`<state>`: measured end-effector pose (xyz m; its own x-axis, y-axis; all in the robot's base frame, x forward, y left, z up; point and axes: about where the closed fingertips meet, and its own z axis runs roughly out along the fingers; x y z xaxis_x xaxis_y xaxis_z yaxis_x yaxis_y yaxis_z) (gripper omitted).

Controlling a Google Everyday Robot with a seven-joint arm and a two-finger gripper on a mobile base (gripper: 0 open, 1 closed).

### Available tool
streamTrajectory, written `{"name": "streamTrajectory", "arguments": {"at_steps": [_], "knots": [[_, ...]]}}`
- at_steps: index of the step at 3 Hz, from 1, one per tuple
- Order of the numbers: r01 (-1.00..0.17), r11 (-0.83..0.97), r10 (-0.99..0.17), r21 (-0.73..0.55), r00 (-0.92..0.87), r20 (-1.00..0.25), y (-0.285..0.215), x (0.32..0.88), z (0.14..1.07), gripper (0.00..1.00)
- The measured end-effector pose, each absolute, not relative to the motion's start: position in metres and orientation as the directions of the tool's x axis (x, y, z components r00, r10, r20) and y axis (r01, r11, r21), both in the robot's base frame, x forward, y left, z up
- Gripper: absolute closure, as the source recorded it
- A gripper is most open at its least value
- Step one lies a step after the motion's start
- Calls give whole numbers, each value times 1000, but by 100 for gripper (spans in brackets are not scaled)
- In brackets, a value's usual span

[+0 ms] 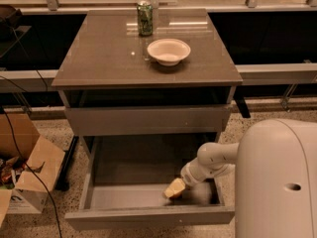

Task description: Pick orange from middle drawer and place on counter

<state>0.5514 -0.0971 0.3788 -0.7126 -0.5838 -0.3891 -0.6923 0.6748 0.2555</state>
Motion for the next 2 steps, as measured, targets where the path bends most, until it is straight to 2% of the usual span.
{"name": "streamTrajectory", "arguments": {"at_steps": [2], "knots": [[-677,694,-592,246,-730,-341,-101,539,369,50]]}}
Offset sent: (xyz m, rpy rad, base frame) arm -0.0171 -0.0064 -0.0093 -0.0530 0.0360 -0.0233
